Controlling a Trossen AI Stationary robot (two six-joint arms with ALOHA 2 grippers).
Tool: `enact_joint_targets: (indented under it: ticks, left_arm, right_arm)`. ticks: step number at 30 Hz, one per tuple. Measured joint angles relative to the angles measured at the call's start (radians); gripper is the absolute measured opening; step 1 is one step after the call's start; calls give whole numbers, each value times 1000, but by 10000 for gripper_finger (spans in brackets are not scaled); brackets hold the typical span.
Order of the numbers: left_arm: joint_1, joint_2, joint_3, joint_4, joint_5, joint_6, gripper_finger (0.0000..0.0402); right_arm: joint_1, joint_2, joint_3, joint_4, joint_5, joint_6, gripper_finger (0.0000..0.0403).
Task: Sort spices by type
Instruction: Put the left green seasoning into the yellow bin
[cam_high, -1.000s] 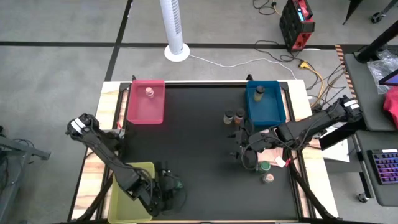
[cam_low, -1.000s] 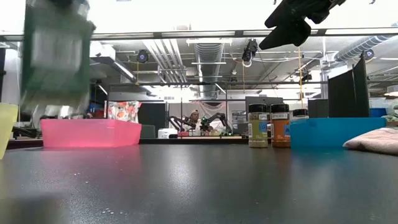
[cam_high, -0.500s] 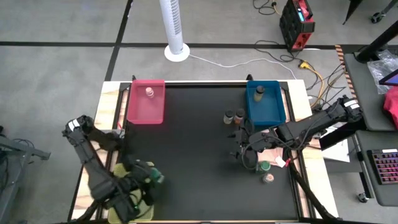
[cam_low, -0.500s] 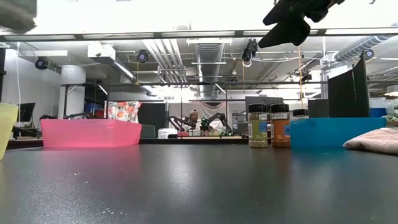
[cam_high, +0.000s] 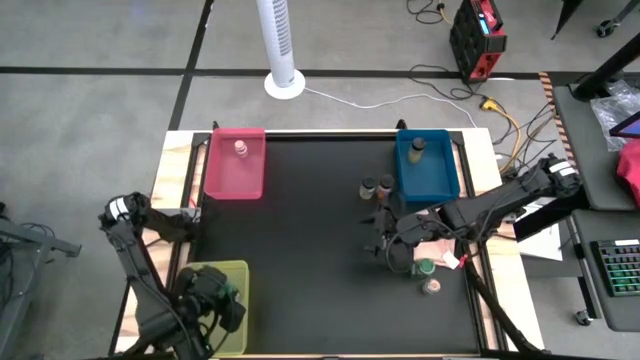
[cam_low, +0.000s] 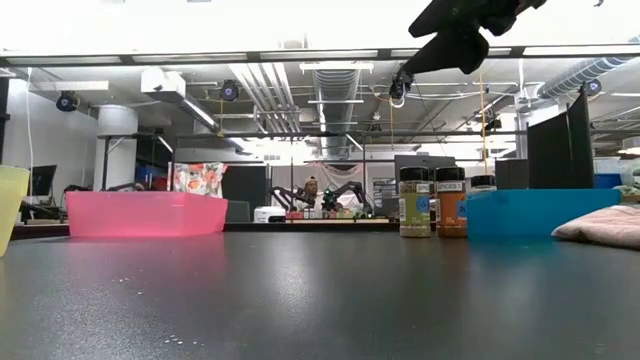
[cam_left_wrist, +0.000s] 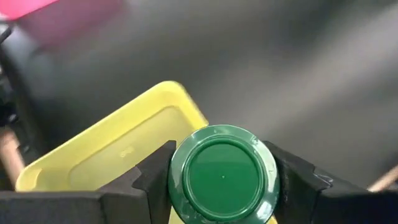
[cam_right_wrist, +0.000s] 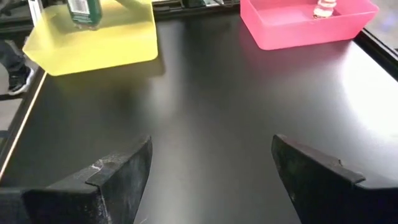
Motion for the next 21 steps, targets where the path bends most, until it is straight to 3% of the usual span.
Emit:
enact_joint_targets:
  ticks: [5,21]
  left_arm:
    - [-9,1,-28,1,66,-42,184]
    - [-13,1,-254,10,107,-194,184]
  right_arm:
    - [0,25,0,7,0,-2,329]
    - [0,38,0,22,0,-9,321]
